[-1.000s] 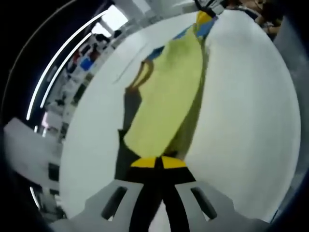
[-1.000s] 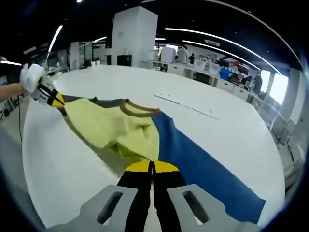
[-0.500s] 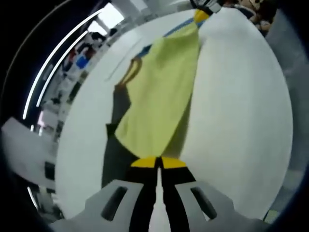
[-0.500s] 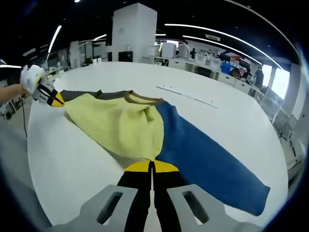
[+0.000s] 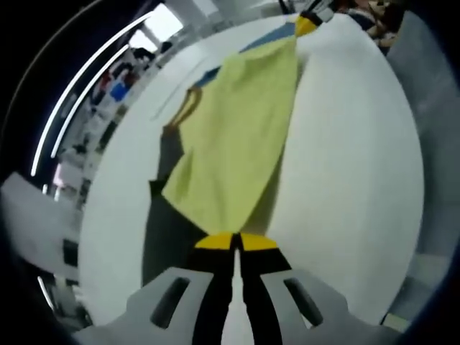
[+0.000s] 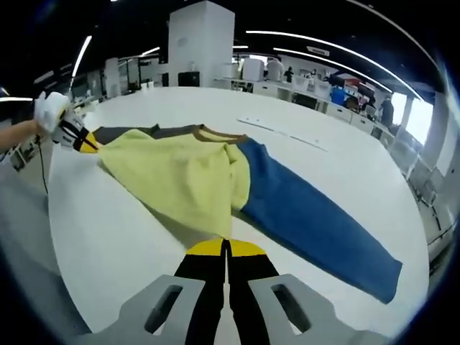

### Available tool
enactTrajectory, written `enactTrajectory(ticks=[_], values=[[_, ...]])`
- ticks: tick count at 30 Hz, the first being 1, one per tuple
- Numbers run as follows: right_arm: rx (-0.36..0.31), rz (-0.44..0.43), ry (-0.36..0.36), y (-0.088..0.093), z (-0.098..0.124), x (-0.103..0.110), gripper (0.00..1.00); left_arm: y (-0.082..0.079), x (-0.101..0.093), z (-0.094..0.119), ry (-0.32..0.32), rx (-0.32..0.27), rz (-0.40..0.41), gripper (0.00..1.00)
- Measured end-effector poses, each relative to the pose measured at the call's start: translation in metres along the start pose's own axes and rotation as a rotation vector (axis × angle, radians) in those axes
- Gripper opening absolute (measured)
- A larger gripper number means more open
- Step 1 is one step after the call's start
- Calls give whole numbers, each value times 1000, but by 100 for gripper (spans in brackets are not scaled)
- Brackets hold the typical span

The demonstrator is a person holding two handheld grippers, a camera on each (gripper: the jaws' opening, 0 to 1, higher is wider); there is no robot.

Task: Fold the garment on the visible template until the final outline fits inside the template.

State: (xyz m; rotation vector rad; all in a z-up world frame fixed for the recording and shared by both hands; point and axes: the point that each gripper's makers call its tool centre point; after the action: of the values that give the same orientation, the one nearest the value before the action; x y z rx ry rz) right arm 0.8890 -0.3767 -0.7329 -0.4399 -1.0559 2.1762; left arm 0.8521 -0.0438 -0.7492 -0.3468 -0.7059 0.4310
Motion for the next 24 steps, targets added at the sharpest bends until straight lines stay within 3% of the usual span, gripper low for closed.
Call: enactTrajectory(ticks=[12, 16, 24], values=[[-1, -1, -11, 3, 9, 11, 1, 4, -9, 10, 14, 4, 55, 0], [10, 19, -17, 6, 14, 16, 1, 2, -10, 16, 24, -4, 117, 0], [9, 23, -20, 6, 23, 20, 1, 4, -19, 24, 50, 12, 118, 0]])
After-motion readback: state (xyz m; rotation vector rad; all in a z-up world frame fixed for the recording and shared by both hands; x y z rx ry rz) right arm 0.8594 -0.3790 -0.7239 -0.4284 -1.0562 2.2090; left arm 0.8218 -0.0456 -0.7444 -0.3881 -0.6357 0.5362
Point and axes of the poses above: the point that each gripper's makers call its tool centre point, and the gripper's own axes: z roughly backward along the fingers, x roughly to its left, y roughly out of its underside, and after that the axes turned 8 degrees about -y, right-handed
